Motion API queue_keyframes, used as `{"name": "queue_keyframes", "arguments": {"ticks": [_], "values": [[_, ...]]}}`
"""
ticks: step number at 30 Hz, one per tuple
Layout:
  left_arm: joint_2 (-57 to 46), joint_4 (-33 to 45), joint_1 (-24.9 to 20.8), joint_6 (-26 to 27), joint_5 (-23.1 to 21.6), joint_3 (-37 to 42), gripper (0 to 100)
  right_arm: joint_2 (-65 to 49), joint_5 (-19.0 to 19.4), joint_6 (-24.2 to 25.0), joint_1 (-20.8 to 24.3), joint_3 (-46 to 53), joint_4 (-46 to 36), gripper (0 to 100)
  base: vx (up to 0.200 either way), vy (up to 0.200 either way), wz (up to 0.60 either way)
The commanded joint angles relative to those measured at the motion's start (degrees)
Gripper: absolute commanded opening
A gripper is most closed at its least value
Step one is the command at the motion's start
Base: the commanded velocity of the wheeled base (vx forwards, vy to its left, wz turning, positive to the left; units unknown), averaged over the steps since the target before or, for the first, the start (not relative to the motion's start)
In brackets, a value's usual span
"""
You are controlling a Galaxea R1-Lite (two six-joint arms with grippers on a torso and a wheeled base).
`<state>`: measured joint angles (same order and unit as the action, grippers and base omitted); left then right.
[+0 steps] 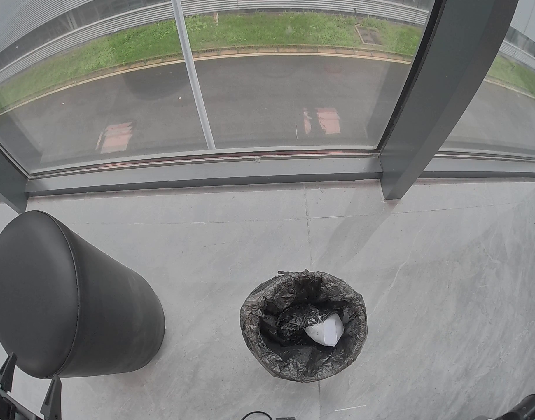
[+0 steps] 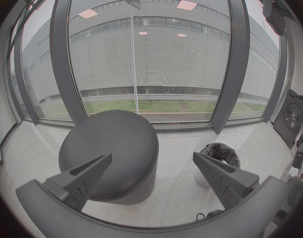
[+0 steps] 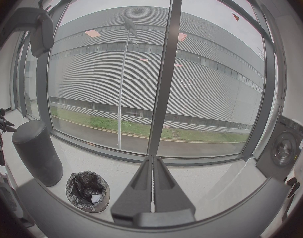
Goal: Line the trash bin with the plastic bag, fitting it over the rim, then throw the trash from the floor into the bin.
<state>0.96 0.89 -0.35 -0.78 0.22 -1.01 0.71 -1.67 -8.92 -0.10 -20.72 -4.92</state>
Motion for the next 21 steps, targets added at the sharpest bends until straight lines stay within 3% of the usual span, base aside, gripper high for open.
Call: {"name": "queue_keyframes", "arguments": {"ticks": [1, 8, 21], "values": [[-0.88, -0.01, 0.00, -0.01, 0.04, 0.84, 100, -0.71, 3.08, 4.18, 0.01, 20.72, 16.35, 0, 0.000, 0.000, 0.00], [-0.88, -0.01, 0.00, 0.08, 0.04, 0.84, 100, -0.62, 3.52, 6.64, -0.08, 20.72, 5.28, 0, 0.000, 0.000, 0.00], [-0.88, -0.01, 0.00, 0.08, 0.04, 0.84, 100, -0.71, 3.60, 6.99, -0.08, 20.72, 5.10, 0, 0.000, 0.000, 0.00]]}}
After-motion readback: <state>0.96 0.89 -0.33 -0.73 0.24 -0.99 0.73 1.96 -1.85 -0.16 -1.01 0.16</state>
